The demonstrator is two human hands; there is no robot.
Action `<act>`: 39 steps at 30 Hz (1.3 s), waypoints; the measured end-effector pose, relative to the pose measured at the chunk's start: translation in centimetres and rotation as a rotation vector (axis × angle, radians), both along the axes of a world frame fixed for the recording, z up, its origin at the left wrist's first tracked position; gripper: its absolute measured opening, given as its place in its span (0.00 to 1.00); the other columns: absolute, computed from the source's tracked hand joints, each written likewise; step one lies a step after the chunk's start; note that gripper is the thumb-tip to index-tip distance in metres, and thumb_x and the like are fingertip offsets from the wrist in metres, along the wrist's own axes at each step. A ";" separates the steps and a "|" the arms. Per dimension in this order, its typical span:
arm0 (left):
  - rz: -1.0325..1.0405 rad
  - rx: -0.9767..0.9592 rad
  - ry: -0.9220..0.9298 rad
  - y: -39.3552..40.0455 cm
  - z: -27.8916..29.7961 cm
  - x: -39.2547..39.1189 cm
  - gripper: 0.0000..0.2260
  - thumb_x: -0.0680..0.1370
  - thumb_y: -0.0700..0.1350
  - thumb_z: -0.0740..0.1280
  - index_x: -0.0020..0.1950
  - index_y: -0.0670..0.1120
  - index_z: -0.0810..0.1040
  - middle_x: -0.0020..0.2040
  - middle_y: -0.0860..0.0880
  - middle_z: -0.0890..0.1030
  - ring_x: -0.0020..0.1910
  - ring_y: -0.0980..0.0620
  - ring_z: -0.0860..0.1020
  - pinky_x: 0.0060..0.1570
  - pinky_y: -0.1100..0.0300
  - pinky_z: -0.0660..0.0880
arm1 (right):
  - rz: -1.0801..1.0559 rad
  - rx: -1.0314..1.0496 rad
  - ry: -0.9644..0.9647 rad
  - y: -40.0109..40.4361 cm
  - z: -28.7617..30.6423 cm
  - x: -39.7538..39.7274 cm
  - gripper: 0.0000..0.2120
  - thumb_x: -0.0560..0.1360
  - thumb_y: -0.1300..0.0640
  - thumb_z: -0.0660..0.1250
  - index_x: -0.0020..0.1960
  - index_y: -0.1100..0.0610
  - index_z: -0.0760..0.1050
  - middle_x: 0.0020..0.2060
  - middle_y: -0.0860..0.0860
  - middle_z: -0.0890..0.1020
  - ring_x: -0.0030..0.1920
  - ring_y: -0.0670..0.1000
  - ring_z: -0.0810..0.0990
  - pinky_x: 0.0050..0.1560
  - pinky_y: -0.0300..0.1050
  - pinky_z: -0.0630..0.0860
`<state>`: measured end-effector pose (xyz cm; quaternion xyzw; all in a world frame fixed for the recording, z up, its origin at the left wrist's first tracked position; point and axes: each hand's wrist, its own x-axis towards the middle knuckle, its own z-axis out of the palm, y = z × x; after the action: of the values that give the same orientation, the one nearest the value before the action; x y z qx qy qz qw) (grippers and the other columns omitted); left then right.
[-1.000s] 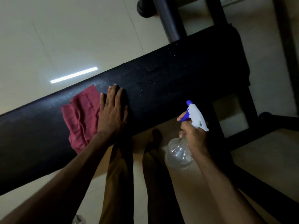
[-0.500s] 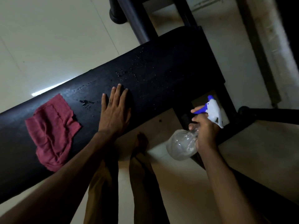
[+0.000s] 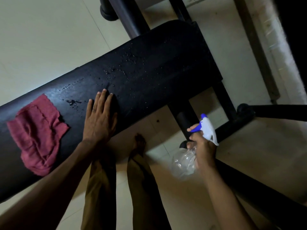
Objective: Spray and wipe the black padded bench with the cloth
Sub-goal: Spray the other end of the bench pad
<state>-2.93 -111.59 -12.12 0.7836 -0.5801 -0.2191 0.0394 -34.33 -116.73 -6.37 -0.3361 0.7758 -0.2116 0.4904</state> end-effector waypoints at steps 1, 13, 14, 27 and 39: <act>0.007 0.003 -0.003 0.4 0.1 0.2 0.29 0.83 0.48 0.60 0.81 0.42 0.55 0.82 0.41 0.53 0.82 0.43 0.50 0.80 0.44 0.47 | 0.063 0.009 -0.026 0.7 0.0 0.3 0.13 0.65 0.54 0.65 0.47 0.51 0.82 0.30 0.49 0.76 0.27 0.52 0.71 0.36 0.47 0.71; 0.101 -0.008 -0.091 3.7 0.0 0.8 0.27 0.83 0.48 0.59 0.81 0.43 0.58 0.82 0.43 0.56 0.82 0.44 0.52 0.81 0.45 0.49 | 0.752 0.084 -0.197 5.2 0.4 6.5 0.09 0.64 0.58 0.61 0.43 0.55 0.78 0.24 0.44 0.72 0.25 0.46 0.70 0.29 0.39 0.70; 0.128 -0.017 -0.092 4.0 0.0 0.9 0.27 0.83 0.48 0.59 0.81 0.43 0.59 0.82 0.43 0.57 0.82 0.44 0.53 0.80 0.45 0.49 | 0.789 0.091 -0.210 5.4 0.1 7.0 0.10 0.65 0.59 0.61 0.43 0.54 0.79 0.24 0.43 0.73 0.25 0.46 0.70 0.29 0.39 0.70; 0.274 -0.029 -0.031 5.5 -0.5 0.9 0.29 0.83 0.52 0.59 0.81 0.43 0.56 0.82 0.43 0.54 0.82 0.45 0.51 0.80 0.43 0.46 | 0.806 0.111 -0.148 2.7 -0.4 8.1 0.10 0.64 0.58 0.62 0.41 0.51 0.80 0.27 0.50 0.76 0.26 0.49 0.72 0.30 0.43 0.71; 0.272 0.039 0.042 4.8 1.3 2.1 0.30 0.81 0.47 0.64 0.80 0.42 0.57 0.82 0.41 0.54 0.82 0.42 0.50 0.80 0.41 0.45 | 0.462 -0.085 0.102 -0.6 2.1 4.8 0.17 0.68 0.57 0.61 0.51 0.41 0.79 0.29 0.51 0.75 0.27 0.52 0.72 0.31 0.49 0.73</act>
<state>-0.82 -106.78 -10.81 0.8507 -0.4633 -0.2394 0.0657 -29.50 -117.29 -4.31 -0.5353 0.6923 -0.1089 0.4715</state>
